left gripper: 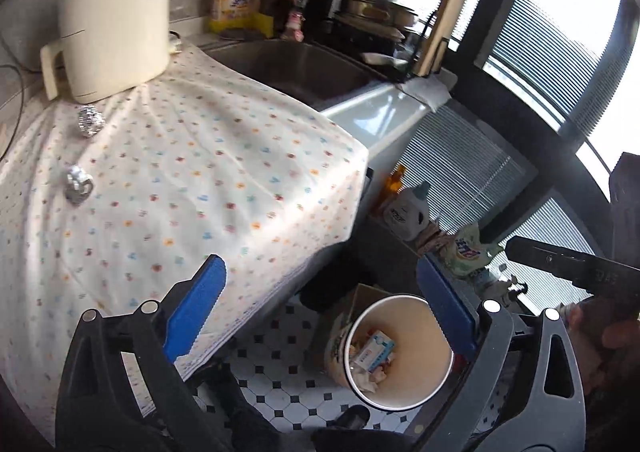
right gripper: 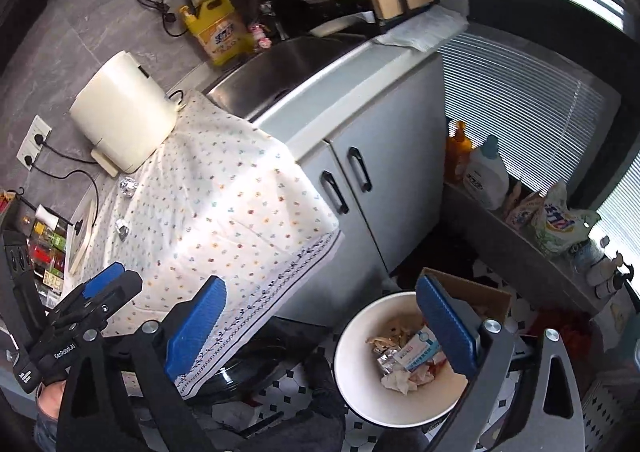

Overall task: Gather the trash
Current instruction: 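Move both tools back up toward the foil and blister pack on the cloth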

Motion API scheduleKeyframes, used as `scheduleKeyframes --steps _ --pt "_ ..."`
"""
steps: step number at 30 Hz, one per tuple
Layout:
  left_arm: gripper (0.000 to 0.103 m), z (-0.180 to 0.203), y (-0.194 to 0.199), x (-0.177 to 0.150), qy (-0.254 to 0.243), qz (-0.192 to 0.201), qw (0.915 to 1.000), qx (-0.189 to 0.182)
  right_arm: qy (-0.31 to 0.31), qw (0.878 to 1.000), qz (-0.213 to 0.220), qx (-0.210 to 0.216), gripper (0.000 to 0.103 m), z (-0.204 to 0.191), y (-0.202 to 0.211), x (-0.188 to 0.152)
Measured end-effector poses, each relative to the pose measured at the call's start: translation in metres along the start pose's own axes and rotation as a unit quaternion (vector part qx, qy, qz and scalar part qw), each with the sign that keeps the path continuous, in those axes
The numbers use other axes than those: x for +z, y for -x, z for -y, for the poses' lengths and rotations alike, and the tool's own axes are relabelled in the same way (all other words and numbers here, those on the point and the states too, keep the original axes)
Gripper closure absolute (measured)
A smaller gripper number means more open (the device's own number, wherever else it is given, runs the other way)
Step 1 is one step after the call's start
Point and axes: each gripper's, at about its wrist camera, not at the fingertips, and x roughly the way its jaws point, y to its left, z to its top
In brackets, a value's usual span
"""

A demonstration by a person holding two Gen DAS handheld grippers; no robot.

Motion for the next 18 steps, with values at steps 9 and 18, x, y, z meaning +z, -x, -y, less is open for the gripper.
scheduleKeyframes --steps 9,18 --pt "0.007 -0.089 0.045 0.0 0.075 0.039 0.9938 0.073 0.05 0.998 0.003 0.042 0.008 -0.079 -0.03 0.025" --pt "0.006 -0.157 0.094 -0.008 0.117 0.075 0.9808 0.137 0.115 0.99 -0.004 0.082 0.008 -0.164 -0.066 0.034"
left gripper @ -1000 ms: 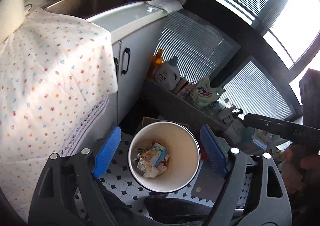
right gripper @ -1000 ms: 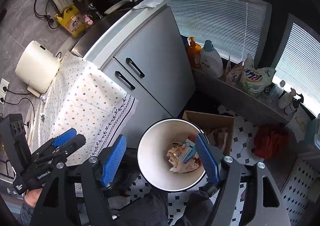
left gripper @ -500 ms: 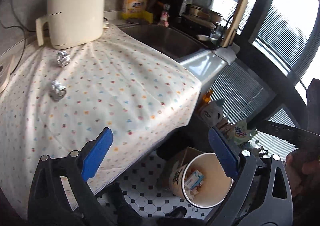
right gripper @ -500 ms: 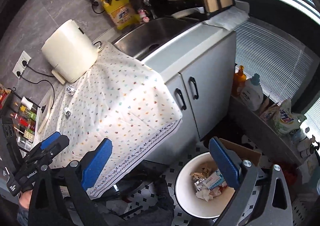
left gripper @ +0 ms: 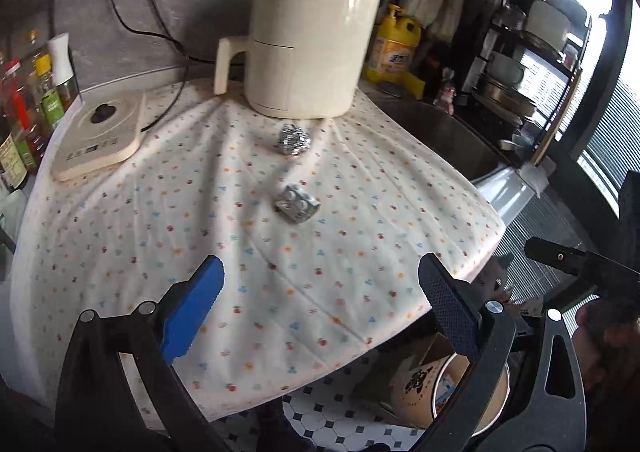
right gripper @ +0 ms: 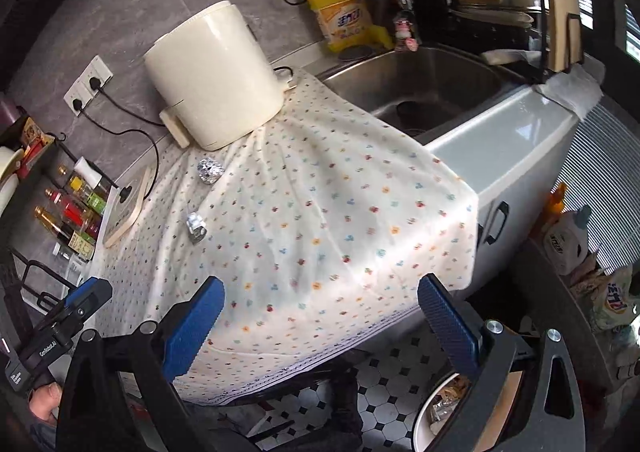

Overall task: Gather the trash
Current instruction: 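Move both tools back up toward the foil and blister pack on the cloth, then grasp the white blister pack with the right tool while the left tool grasps the foil ball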

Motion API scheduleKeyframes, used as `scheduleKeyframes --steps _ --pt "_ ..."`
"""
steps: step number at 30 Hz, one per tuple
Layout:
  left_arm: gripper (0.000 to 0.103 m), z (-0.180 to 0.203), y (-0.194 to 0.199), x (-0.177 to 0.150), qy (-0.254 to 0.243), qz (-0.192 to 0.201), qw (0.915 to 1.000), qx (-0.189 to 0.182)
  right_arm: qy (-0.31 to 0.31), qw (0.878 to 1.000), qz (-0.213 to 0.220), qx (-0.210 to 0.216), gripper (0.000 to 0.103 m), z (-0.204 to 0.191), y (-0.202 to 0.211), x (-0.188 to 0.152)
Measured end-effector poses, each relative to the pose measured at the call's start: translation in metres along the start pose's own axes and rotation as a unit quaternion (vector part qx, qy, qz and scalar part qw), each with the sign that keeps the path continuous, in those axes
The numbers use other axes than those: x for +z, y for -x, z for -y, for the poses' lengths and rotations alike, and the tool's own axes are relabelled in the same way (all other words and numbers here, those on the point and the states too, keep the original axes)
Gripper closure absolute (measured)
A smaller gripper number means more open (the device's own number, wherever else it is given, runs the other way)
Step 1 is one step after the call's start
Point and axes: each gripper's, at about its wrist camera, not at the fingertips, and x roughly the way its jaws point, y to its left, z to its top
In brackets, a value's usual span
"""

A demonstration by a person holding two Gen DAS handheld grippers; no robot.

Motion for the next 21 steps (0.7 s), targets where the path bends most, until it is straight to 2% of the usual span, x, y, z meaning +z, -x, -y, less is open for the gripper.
scheduleKeyframes --steps 10,16,21 --pt "0.006 -0.081 0.016 0.008 0.048 0.034 0.9962 0.064 0.086 0.995 -0.028 0.05 0.008 -0.093 -0.059 0.023" --pt "0.006 -0.12 0.005 0.015 0.069 0.036 0.9937 0.081 0.138 0.987 -0.043 0.067 0.008 -0.141 -0.089 0.028" --pt "0.006 -0.142 -0.012 0.024 0.071 0.023 0.9941 0.079 0.163 0.983 -0.053 0.066 0.008 -0.171 -0.116 0.031"
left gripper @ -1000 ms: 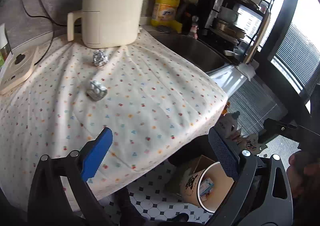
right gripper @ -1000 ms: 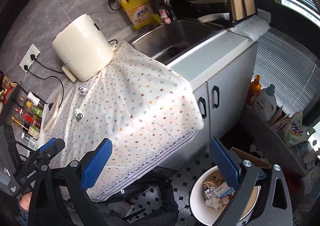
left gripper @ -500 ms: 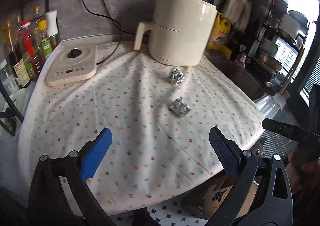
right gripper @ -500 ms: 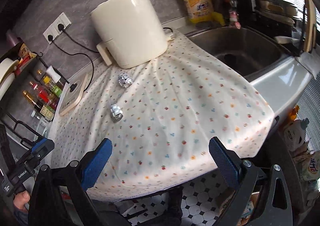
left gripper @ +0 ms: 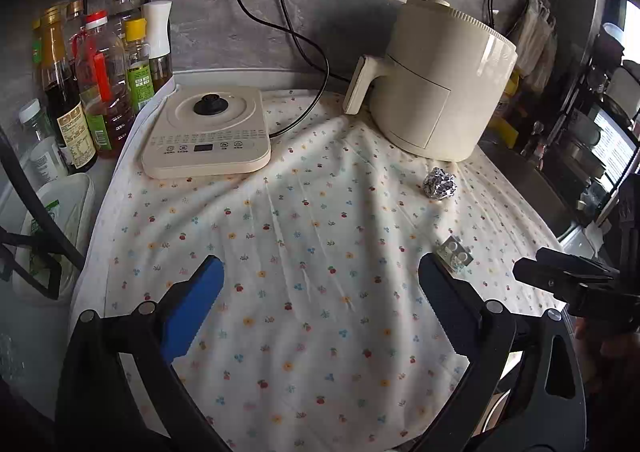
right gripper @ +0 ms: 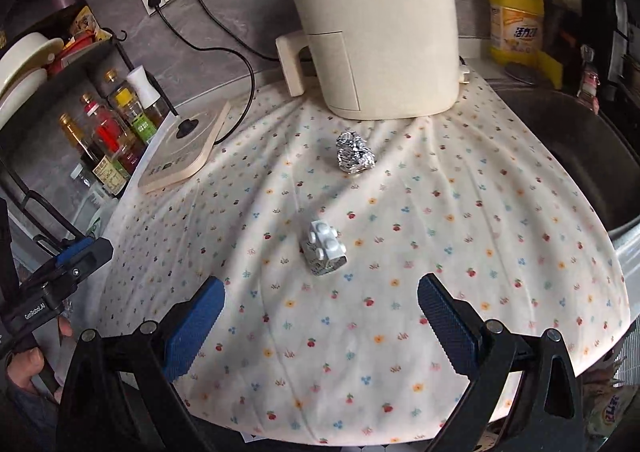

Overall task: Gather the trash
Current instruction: 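Grasp the white blister pack with the right tool while the left tool grasps the foil ball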

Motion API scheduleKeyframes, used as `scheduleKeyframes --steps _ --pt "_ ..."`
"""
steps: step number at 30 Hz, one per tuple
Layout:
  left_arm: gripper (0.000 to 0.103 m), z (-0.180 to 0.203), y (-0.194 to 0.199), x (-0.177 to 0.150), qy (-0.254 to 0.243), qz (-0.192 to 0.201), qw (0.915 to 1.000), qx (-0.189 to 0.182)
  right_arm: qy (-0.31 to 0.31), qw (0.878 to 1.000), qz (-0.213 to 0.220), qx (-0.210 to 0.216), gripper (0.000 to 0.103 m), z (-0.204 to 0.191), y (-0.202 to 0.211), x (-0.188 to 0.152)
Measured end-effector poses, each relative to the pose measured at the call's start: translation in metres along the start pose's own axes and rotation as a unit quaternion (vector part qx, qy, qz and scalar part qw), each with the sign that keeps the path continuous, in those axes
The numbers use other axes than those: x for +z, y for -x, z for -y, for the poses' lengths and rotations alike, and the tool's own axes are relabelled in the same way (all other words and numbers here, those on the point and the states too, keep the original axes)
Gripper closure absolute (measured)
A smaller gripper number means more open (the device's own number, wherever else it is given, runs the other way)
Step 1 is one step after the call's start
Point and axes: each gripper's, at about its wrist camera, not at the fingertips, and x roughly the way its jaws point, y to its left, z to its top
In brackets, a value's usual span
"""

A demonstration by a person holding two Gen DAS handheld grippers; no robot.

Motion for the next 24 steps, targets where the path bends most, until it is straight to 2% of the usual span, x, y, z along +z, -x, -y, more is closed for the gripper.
scheduleKeyframes --steps 4,9,13,15,16,17,19,20,24 --pt "0.006 -0.012 -0.013 0.01 -0.008 -0.008 0.9999 0.002 0.002 1.0 -0.016 -0.007 0.008 -0.011 -0.028 0.01" --pt "0.006 -0.031 -0.029 0.021 0.005 -0.018 0.9998 0.005 0.009 0.999 -0.039 -0.018 0.012 -0.02 -0.066 0.021" --pt "0.006 -0.036 -0.04 0.028 0.012 -0.024 0.9996 0.005 0.028 0.997 -0.06 -0.039 0.028 -0.028 -0.09 0.026" --pt "0.006 -0.035 -0.046 0.032 0.01 -0.026 0.9996 0.0 0.026 0.996 -0.075 -0.034 0.047 -0.026 -0.101 0.026" --pt "0.006 -0.033 -0.049 0.034 0.008 -0.027 0.9996 -0.003 0.025 0.996 -0.082 -0.034 0.071 -0.024 -0.105 0.026" --pt "0.006 -0.031 -0.053 0.036 0.006 -0.029 0.9995 -0.008 0.026 0.995 -0.091 -0.034 0.073 -0.023 -0.109 0.026" --pt "0.006 -0.024 -0.062 0.039 0.002 -0.032 0.9993 -0.017 0.026 0.996 -0.084 -0.029 0.075 -0.02 -0.106 0.028" --pt "0.006 -0.02 -0.067 0.041 0.001 -0.034 0.9991 -0.024 0.028 0.996 -0.079 -0.028 0.079 -0.019 -0.103 0.03" --pt "0.006 0.001 -0.09 0.048 -0.011 -0.044 0.9974 -0.056 0.012 0.997 -0.063 -0.035 0.079 -0.002 -0.09 0.039"
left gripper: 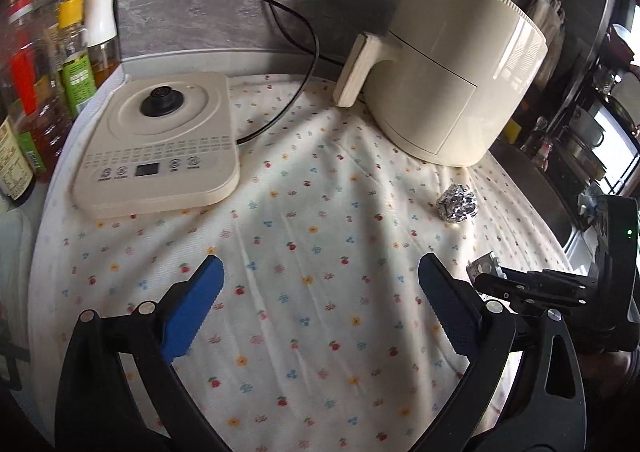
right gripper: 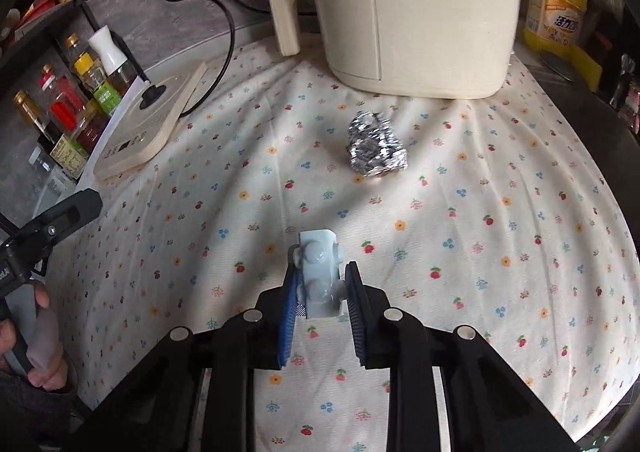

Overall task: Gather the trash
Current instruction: 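Grasp the white blister pack with the right tool while the left tool grasps the foil ball, then carry the foil ball and blister pack down over the white bin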

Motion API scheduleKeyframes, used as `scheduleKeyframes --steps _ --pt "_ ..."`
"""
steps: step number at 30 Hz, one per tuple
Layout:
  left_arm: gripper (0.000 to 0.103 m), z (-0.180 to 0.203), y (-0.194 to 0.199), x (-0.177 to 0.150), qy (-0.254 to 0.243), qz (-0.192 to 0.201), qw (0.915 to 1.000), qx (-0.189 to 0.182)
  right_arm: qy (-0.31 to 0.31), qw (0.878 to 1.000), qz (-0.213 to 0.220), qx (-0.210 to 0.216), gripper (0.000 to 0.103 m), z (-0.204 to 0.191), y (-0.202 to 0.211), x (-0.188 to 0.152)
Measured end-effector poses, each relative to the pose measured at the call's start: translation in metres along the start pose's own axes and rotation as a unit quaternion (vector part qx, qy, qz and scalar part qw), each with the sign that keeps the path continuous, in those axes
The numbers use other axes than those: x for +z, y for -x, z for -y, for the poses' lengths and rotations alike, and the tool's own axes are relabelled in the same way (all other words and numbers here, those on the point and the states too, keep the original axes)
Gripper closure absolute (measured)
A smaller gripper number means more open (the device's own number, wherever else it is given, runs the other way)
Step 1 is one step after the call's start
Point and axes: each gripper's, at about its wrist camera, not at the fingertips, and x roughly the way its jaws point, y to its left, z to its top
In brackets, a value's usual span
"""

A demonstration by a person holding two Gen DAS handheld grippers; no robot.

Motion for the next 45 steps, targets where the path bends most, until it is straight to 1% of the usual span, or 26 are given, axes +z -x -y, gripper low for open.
scheduleKeyframes --steps 7,14,19,23,24,25,26,27,28,29,30,32,34,40,45 --pt "0.006 0.049 -0.045 0.02 -0.049 -0.025 0.9968 -0.058 -0.069 0.997 0.015 -0.028 0.079 0.049 0.019 0.003" --pt "0.006 0.093 -0.095 0.037 -0.093 -0.057 0.9877 -0.112 -0.134 0.988 0.014 -0.073 0.079 0.095 0.021 0.0" --pt "0.006 0.122 -0.125 0.047 -0.139 -0.076 0.9784 -0.133 -0.164 0.981 -0.002 -0.099 0.079 0.113 0.008 -0.001" --pt "0.007 0.133 -0.142 0.048 -0.147 -0.09 0.9754 -0.137 -0.162 0.981 -0.004 -0.108 0.077 0.112 0.005 -0.001" --pt "0.008 0.134 -0.144 0.047 -0.146 -0.092 0.9753 -0.138 -0.16 0.981 -0.005 -0.109 0.077 0.111 0.005 0.0" --pt "0.013 0.135 -0.146 0.046 -0.145 -0.096 0.9752 -0.137 -0.161 0.981 -0.008 -0.11 0.076 0.111 0.004 0.0" --pt "0.023 0.136 -0.148 0.044 -0.142 -0.101 0.9747 -0.139 -0.16 0.981 -0.009 -0.111 0.076 0.111 0.004 -0.001" --pt "0.028 0.136 -0.15 0.042 -0.141 -0.108 0.9739 -0.141 -0.157 0.981 -0.01 -0.114 0.076 0.109 0.004 -0.001" --pt "0.039 0.138 -0.152 0.039 -0.142 -0.111 0.974 -0.137 -0.151 0.981 -0.011 -0.119 0.076 0.107 0.003 -0.001" --pt "0.051 0.139 -0.15 0.037 -0.147 -0.105 0.975 -0.129 -0.145 0.982 -0.012 -0.123 0.076 0.105 0.003 -0.002" --pt "0.054 0.138 -0.149 0.036 -0.147 -0.111 0.9742 -0.131 -0.141 0.982 -0.014 -0.126 0.077 0.103 0.003 -0.002" --pt "0.055 0.135 -0.144 0.036 -0.142 -0.11 0.9735 -0.142 -0.141 0.983 -0.015 -0.119 0.078 0.103 0.004 -0.002" --pt "0.055 0.133 -0.136 0.035 -0.144 -0.1 0.9746 -0.14 -0.144 0.983 -0.012 -0.11 0.078 0.103 0.008 -0.003" --pt "0.055 0.127 -0.109 0.034 -0.133 -0.076 0.979 -0.134 -0.146 0.984 0.029 -0.1 0.078 0.1 0.037 -0.009" --pt "0.055 0.134 -0.085 0.023 -0.13 -0.058 0.9804 -0.136 -0.149 0.983 0.05 -0.093 0.078 0.101 0.06 -0.029"
